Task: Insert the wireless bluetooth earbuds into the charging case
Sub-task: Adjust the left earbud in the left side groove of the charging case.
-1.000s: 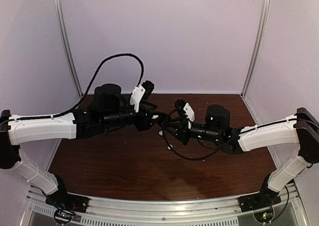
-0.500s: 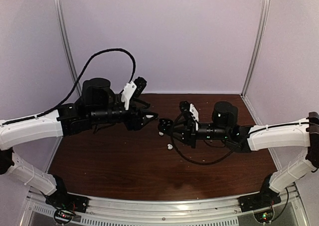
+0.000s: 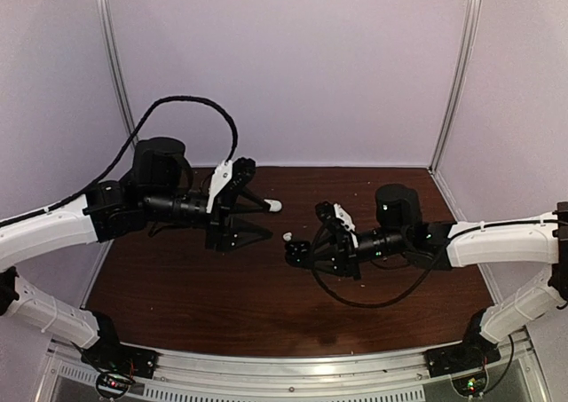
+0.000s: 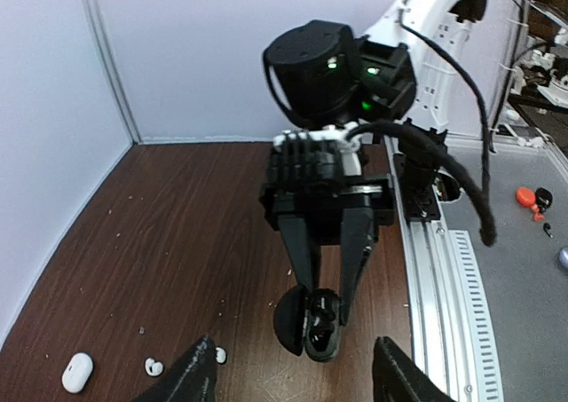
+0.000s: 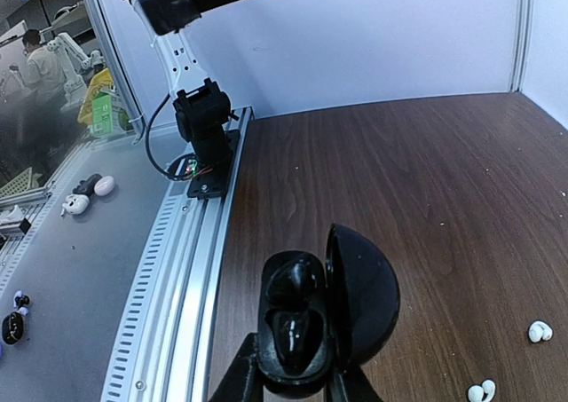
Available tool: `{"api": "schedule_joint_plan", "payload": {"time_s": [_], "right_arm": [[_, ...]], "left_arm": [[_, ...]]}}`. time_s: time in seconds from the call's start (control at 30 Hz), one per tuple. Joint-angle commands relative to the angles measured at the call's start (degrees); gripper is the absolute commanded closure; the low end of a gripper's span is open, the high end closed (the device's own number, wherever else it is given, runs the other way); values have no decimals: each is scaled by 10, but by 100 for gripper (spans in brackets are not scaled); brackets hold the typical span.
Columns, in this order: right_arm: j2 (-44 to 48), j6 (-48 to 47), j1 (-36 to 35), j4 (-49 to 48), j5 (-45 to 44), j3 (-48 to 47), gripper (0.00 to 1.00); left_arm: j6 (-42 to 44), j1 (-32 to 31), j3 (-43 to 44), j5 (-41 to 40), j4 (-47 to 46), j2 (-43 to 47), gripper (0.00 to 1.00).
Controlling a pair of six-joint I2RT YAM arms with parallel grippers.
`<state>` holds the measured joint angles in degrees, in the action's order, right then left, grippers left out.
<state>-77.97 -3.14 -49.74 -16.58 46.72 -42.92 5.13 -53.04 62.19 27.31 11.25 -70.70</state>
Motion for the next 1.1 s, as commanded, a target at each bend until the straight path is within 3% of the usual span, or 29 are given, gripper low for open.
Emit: {"api": "schedule_joint_plan", "payload": {"time_s": [0.0,0.47,1.07], "right_arm": [[13,-8,3,31,29,-26,92],[2,13,-4,59,61,-41,94],[-21,4,-32,110,73,-64,96]], "left_arm": [[107,-13,-30,78,-21,41,39],[273,-96,-11,3,54,-1,39],[348,-128,4,-63,82,-35,35]]}}
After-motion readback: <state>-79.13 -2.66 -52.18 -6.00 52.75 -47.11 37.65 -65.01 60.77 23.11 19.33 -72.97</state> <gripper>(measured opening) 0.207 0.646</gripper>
